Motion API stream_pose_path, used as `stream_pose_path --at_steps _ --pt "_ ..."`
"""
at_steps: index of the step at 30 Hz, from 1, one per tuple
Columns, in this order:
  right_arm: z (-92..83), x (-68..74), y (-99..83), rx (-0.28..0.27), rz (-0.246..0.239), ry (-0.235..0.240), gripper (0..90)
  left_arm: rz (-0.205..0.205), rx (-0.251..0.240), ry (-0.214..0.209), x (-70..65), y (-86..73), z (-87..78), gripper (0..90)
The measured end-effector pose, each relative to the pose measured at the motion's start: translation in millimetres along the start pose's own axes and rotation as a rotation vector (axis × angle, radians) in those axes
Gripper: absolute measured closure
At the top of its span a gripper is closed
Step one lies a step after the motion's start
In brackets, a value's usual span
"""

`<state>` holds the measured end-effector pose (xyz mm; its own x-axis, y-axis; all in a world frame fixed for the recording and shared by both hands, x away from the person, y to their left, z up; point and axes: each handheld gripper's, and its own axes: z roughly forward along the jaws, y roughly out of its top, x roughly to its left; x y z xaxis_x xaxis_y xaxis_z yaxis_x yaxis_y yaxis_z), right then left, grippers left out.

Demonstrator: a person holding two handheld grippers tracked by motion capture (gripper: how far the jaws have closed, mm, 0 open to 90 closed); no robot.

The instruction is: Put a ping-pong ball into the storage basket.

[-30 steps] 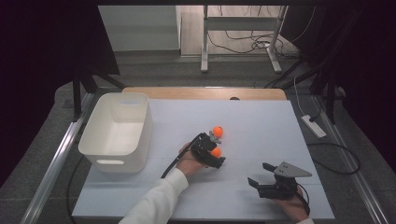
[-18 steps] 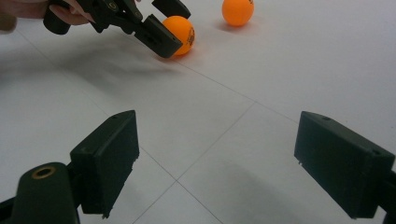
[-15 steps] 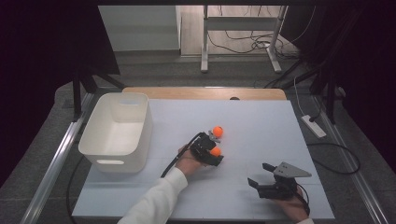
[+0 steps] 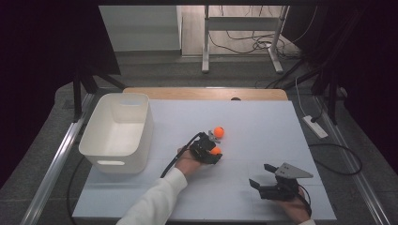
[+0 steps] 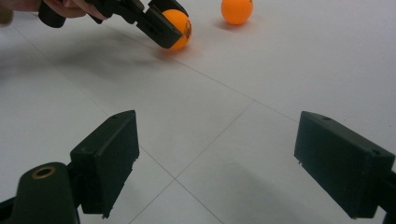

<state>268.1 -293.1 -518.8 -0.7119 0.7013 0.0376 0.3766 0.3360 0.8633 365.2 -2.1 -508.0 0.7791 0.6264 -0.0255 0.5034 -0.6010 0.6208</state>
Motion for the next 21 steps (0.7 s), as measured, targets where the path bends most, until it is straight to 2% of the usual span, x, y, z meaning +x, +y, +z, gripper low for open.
stream_pose_path --at_steps 5,8,10,18,20,21 --pt "0.0 0.0 -0.2 0.001 0.001 -0.002 13.6 -0.007 -0.035 0.000 1.9 -1.3 -10.5 51.1" --pt "0.2 -0.2 -0.2 0.003 0.001 -0.003 13.6 0.017 -0.048 0.018 -0.7 -2.5 -16.0 51.0" --pt "0.3 -0.2 -0.2 0.004 0.001 -0.005 13.6 0.018 -0.062 0.012 -1.0 -3.5 -20.2 51.0" --pt "0.1 -0.4 -0.2 0.004 0.003 -0.006 13.6 -0.002 -0.098 0.005 2.4 -6.2 -32.6 51.0" --pt "-0.1 -0.6 -0.1 0.003 0.005 -0.006 13.6 -0.018 -0.112 -0.009 3.5 -7.7 -35.9 51.0" --pt "-0.1 -0.8 -0.1 0.002 0.005 -0.007 13.6 -0.013 -0.111 -0.009 3.7 -8.5 -37.5 51.0"
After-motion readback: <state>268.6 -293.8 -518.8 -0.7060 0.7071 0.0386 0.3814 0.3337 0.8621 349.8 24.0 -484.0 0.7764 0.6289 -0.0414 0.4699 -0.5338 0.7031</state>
